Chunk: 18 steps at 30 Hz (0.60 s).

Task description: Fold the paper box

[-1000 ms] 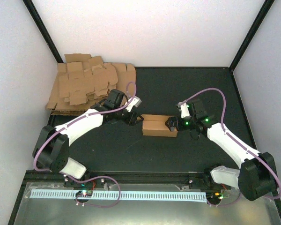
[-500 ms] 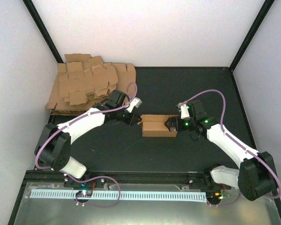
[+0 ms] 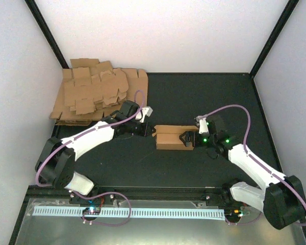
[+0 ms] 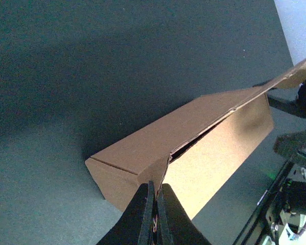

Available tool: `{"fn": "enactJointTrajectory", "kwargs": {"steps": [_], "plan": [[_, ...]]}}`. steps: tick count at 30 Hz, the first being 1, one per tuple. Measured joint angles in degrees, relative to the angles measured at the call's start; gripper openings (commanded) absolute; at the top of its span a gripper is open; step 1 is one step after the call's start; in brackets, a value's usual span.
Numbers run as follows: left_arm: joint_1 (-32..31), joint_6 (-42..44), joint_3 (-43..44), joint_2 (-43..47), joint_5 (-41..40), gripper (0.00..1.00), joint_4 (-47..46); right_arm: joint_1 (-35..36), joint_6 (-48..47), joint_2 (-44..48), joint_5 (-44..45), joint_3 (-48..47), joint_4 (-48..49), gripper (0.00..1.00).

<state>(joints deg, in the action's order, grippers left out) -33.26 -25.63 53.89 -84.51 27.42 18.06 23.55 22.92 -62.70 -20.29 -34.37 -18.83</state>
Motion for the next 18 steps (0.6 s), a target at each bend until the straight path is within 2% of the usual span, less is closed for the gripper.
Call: {"fn": "enactJointTrajectory", "kwargs": {"steps": [6,18], "plan": [[-0.2,0.9,1.5,0.4,-4.0,0.05,1.8,0.5,0.2,3.8,0.3,3.0,1.8,1.0],[1.9,10.1,9.2,-2.3,-12.2,0.07,6.4,0.5,1.0,4.3,-0.5,8.8,8.8,0.99]]}}
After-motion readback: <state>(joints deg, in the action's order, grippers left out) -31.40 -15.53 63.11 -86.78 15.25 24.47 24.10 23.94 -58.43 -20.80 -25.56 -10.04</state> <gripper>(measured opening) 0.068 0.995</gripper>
